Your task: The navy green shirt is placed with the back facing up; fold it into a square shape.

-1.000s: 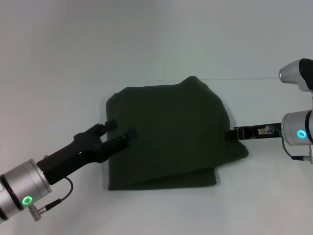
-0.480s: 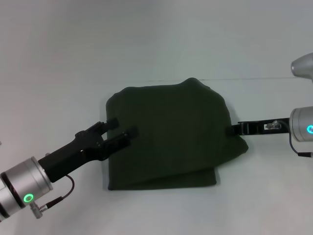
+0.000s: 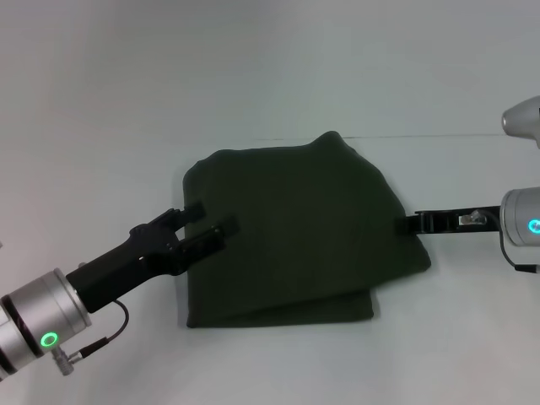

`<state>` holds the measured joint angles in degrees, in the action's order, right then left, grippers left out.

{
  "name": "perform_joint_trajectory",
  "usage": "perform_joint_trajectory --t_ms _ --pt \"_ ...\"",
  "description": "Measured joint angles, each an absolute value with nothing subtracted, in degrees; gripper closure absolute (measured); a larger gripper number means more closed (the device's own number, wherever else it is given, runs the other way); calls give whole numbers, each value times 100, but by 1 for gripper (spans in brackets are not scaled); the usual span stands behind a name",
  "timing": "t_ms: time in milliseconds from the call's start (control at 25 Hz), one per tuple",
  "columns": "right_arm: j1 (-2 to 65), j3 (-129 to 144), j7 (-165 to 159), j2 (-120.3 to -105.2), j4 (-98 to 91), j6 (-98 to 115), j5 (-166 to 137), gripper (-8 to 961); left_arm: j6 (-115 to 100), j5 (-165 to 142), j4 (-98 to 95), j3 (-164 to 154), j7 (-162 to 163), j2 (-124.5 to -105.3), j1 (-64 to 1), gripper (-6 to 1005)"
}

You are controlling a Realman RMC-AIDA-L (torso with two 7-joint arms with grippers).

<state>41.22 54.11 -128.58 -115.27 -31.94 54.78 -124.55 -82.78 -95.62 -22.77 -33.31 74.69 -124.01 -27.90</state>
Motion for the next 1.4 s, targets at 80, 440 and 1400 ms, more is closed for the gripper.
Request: perform_joint_trajectory --t_ms 80,440,1400 --pt "4122 5413 -12858 -11548 -3195 5327 -12488 879 -8279 -9562 -2276 -3331 7470 -12401 -2790 125" --pt "4343 5353 -12857 -11561 -3308 4606 -12457 556 -8274 -9562 -2325 -3331 7471 -12399 -2786 125" --pt "4440 5365 -12102 -11918 -3514 4692 -12179 816 -6812 -9557 -2335 -3321 8065 -12393 -3165 124"
